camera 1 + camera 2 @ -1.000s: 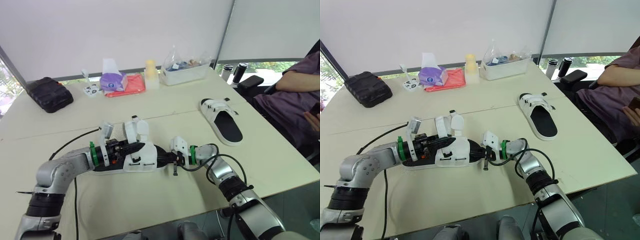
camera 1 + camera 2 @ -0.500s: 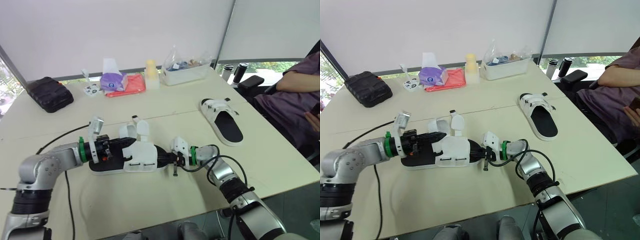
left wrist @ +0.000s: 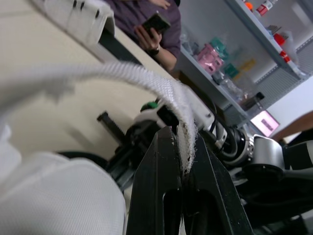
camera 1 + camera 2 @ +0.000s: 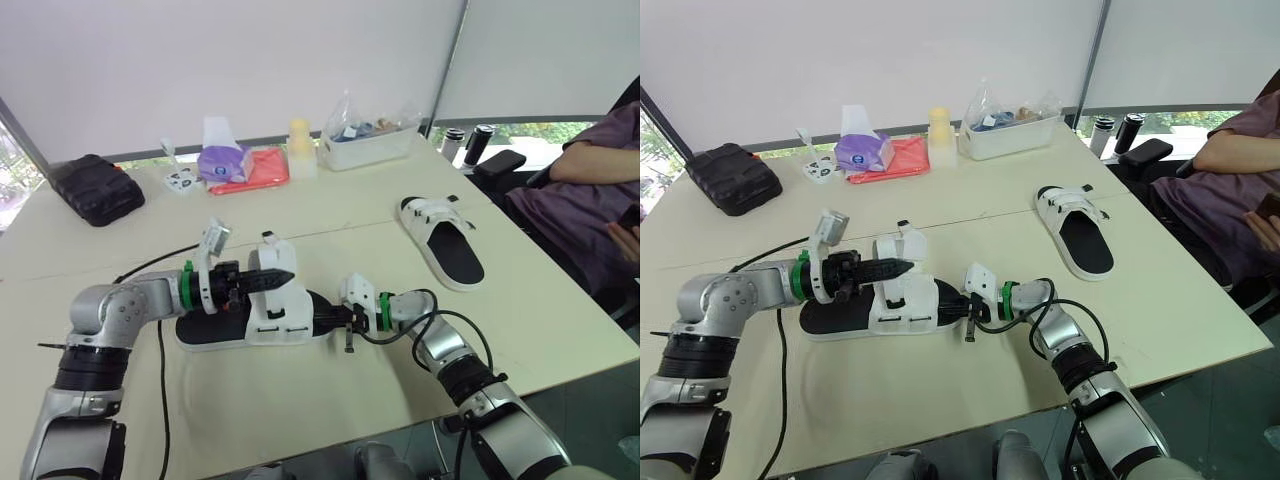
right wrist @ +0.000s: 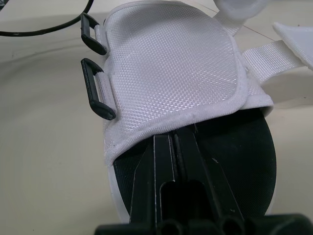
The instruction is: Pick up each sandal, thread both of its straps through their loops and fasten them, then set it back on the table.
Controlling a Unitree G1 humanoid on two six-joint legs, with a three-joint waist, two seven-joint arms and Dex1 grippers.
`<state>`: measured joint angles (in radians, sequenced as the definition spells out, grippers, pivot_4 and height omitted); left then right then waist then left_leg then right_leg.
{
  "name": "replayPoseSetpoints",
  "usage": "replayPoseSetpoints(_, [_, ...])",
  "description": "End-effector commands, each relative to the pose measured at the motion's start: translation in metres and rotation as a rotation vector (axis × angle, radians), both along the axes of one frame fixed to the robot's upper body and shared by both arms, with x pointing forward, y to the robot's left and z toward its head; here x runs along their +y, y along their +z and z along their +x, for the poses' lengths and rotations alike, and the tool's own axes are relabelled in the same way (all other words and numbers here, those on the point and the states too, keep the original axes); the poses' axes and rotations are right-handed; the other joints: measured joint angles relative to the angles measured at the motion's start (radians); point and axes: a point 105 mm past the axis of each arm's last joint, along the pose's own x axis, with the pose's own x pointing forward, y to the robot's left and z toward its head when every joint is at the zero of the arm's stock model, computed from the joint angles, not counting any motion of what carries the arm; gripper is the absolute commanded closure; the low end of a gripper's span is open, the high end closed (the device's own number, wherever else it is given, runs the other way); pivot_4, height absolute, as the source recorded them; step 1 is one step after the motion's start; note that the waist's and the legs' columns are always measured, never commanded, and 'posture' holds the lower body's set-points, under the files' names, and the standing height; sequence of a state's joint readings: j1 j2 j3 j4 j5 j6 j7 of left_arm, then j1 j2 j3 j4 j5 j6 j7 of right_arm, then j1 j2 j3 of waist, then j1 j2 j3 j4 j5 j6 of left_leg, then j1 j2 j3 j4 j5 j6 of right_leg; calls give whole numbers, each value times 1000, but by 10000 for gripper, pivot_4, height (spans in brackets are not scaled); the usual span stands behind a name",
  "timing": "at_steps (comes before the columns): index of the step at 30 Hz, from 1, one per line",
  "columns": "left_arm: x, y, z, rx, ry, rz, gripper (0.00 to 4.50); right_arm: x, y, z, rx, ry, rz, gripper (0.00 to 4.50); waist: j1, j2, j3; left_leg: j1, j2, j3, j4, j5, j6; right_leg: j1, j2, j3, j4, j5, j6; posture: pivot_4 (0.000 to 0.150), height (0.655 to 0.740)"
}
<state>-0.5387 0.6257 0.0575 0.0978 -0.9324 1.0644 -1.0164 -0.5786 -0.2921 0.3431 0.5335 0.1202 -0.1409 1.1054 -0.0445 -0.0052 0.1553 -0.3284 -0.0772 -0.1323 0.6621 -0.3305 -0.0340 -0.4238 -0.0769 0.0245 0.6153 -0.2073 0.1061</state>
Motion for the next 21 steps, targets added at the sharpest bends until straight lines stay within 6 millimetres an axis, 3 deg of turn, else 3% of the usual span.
replayPoseSetpoints(1, [4,11,3,-31,-22,2,44441,-13,-42,-8,111,-38,-146,45000,0,0,0,0,0,0,0,0,0,0,0,0,0,0,0,1500,7400])
replayPoseSetpoints(21, [6,-16,-7,-40,-40,90,44441,-14,-42,-9,115,-45,-140,45000,0,0,0,0,0,0,0,0,0,0,0,0,0,0,0,1500,7400])
